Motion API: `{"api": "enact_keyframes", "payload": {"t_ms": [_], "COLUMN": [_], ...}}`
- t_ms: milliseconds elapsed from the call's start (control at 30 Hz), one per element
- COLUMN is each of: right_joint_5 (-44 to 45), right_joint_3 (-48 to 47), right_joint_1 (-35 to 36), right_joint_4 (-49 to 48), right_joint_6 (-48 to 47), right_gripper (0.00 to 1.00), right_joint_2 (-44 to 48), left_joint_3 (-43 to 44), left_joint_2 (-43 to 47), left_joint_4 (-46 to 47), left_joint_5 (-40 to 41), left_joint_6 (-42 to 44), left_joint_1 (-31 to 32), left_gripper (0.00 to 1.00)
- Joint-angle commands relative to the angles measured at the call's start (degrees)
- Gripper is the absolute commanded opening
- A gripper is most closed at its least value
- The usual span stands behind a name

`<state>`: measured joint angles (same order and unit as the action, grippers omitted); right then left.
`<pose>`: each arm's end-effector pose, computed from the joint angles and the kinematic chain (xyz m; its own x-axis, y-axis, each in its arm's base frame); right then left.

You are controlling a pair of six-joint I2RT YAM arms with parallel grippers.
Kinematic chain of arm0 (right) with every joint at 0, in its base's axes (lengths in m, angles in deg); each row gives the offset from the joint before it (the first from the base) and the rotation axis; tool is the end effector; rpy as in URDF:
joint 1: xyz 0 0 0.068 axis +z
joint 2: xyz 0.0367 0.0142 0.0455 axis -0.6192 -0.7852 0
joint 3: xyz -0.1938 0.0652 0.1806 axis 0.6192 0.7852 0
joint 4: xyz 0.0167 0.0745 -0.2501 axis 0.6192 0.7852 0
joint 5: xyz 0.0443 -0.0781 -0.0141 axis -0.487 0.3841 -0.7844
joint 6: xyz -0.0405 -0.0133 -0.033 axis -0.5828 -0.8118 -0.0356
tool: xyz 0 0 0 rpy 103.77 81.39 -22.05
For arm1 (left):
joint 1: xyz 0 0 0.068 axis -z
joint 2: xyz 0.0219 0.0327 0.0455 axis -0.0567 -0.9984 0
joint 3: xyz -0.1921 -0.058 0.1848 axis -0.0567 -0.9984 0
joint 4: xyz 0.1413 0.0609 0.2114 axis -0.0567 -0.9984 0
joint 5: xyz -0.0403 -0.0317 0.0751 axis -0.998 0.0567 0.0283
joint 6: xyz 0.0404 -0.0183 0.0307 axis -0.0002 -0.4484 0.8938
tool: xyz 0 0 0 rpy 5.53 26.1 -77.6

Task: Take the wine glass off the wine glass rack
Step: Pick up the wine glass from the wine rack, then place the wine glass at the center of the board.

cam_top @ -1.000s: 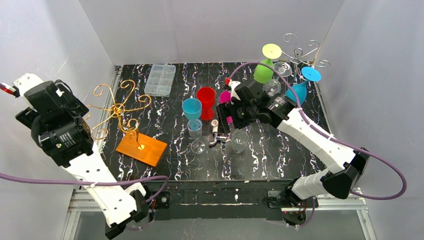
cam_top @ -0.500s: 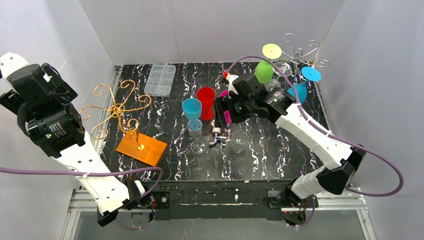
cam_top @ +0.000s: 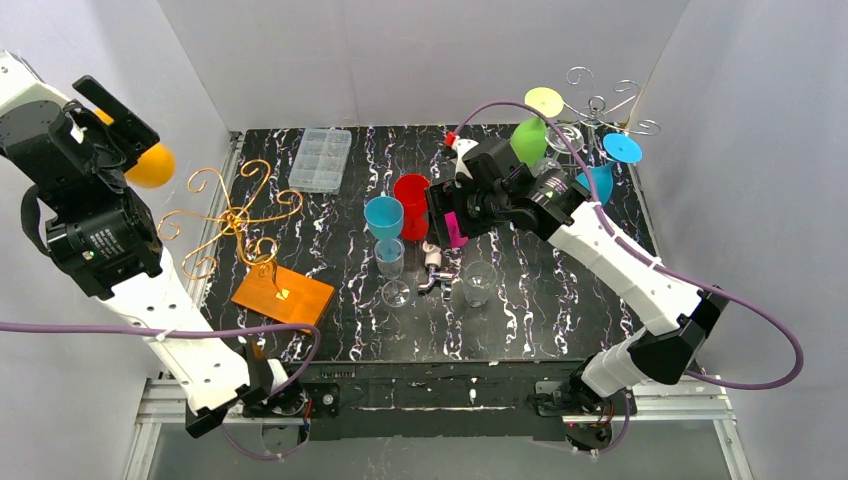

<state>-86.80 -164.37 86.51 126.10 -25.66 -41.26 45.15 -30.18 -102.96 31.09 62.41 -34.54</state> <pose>0.2025 0.2269 0.4129 -0.6781 -0.2217 -0.7008 -0.5398 0.7973 0.2701 0.1164 0.0739 0.6086 0.1357 -0.1768 -0.9749 -0.5689 0.7917 -0.2227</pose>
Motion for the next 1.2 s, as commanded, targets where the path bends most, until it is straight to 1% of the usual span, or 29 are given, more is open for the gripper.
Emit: {"api": "enact_keyframes", "payload": {"t_ms": [0, 133, 200, 300, 433, 500, 600, 767, 833, 900, 967, 1167], "right_joint_5": [2.44, 2.9, 2.91, 3.14, 3.12, 0.91, -5.56, -17.37, -20.63, -22.16, -22.77, -23.89], "right_joint_3": [-2.75, -4.22, -5.13, -6.59, -8.39, -8.35, -7.99, -2.15, -0.43, 0.93, 2.31, 9.46], "right_joint_1": [0.18, 0.18, 0.18, 0.11, -0.3, -1.51, -3.5, -7.57, -8.59, -9.16, -9.46, -9.84], "right_joint_4": [-1.95, -4.66, -6.63, -10.06, -15.36, -19.1, -25.89, -43.37, -50.25, -54.71, -57.04, -65.2], "right_joint_6": [1.33, 2.55, 3.32, 4.42, 5.61, 6.65, 8.19, 15.29, 18.57, 20.75, 22.4, 27.92], "right_gripper": [0.98, 0.98, 0.98, 0.98, 0.98, 0.98, 0.99, 0.98, 0.98, 0.98, 0.98, 0.98], "right_joint_2": [0.26, 0.02, -0.27, -0.79, -0.93, -0.83, -0.87, 0.65, 1.27, 1.97, 2.86, 7.53], "left_joint_3": [0.73, -0.42, -0.32, -1.78, -2.23, -2.44, -3.55, -6.88, -8.36, -10.62, -14.13, -22.48], "left_joint_2": [-0.62, -1.63, -2.51, -3.41, -5.16, -5.88, -6.67, -6.8, -6.25, -5.45, -4.06, -0.7], "left_joint_4": [7.82, 12.05, 13.03, 15.67, 16.79, 17.09, 17.79, 19.99, 21.03, 22.72, 25.93, 33.25], "left_joint_5": [-10.94, -17.28, -18.42, -21.43, -23.99, -25.51, -29.57, -36.37, -38.81, -41.41, -43.66, -47.71], "left_joint_6": [-5.65, -10.52, -11.69, -14.57, -17.84, -19.41, -22.84, -28.73, -30.65, -32.75, -35.82, -40.89], "left_joint_1": [0.69, 3.46, 6.81, 10.27, 15.12, 17.17, 19.08, 21.83, 22.48, 22.83, 23.74, 27.14], "left_gripper": [0.64, 0.64, 0.64, 0.64, 0.64, 0.64, 0.64, 0.64, 0.64, 0.64, 0.65, 0.65]}}
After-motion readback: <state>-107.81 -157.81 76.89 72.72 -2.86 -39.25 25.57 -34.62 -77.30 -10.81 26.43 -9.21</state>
